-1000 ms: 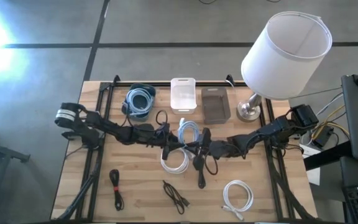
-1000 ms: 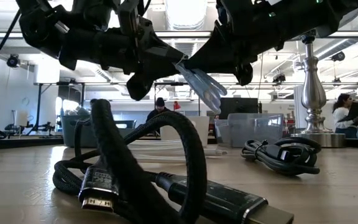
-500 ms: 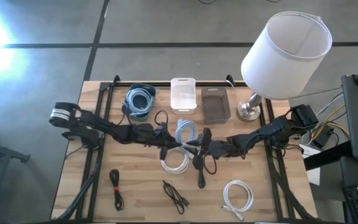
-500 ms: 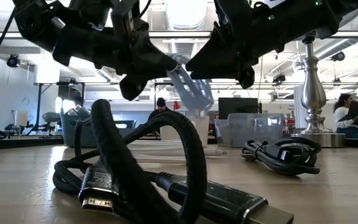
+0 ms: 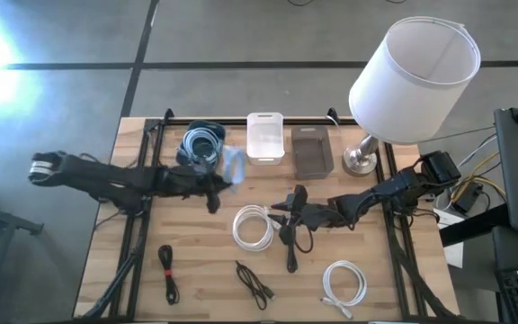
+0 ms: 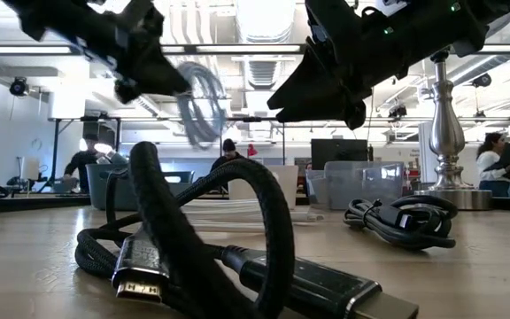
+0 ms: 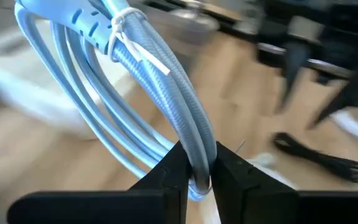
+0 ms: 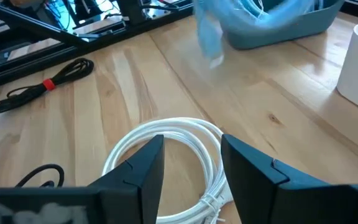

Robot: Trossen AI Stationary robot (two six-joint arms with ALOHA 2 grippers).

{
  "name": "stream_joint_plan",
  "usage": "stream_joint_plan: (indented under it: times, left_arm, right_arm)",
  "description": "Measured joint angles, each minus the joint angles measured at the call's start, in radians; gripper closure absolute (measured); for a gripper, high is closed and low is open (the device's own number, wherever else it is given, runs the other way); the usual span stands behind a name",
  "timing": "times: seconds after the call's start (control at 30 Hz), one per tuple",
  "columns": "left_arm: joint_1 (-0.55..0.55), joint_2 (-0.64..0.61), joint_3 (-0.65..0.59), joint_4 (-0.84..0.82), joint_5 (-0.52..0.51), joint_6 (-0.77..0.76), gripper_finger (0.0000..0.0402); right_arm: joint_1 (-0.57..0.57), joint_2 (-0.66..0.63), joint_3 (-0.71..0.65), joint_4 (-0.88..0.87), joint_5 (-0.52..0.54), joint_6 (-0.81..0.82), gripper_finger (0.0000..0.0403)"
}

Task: Pick & Place USB Port
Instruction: Put the blue HDMI cable into the blue bin

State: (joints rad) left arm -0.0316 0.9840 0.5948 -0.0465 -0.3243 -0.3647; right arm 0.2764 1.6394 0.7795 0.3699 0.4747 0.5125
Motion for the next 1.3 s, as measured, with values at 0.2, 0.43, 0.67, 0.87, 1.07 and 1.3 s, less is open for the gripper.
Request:
stream_joint_plan:
  times: [0.2, 0.43, 0.67, 0.87, 1.07, 1.3]
  left_arm:
    - [0.096, -0.194, -0.053, -0.112, -0.103, 0.015, 0.0348]
    - [0.373, -0.317, -0.154, -0.078, 0.124, 0.043, 0.0351]
    - [0.723, -0.278, -0.305, 0.158, 0.53, 0.08, 0.0352]
    - [0.949, -0.252, -0.371, 0.211, 0.725, 0.072, 0.035]
    - [1.023, -0.236, -0.405, 0.212, 0.802, 0.093, 0.0346]
    - [1.025, -0.227, -0.419, 0.203, 0.728, 0.126, 0.0337]
  right_arm:
    - [0.0, 0.0, 0.0, 0.003, 0.0, 0.0, 0.0256]
    - [0.0, 0.0, 0.0, 0.004, 0.0, -0.016, 0.0263]
    - [-0.001, 0.0, 0.0, 0.008, 0.0, -0.072, 0.0261]
    - [-0.011, 0.0, 0.0, 0.007, -0.001, -0.072, 0.0267]
    - [-0.018, 0.0, 0.0, 0.006, -0.001, -0.07, 0.027]
    - [-0.018, 0.0, 0.0, 0.008, -0.003, -0.068, 0.0272]
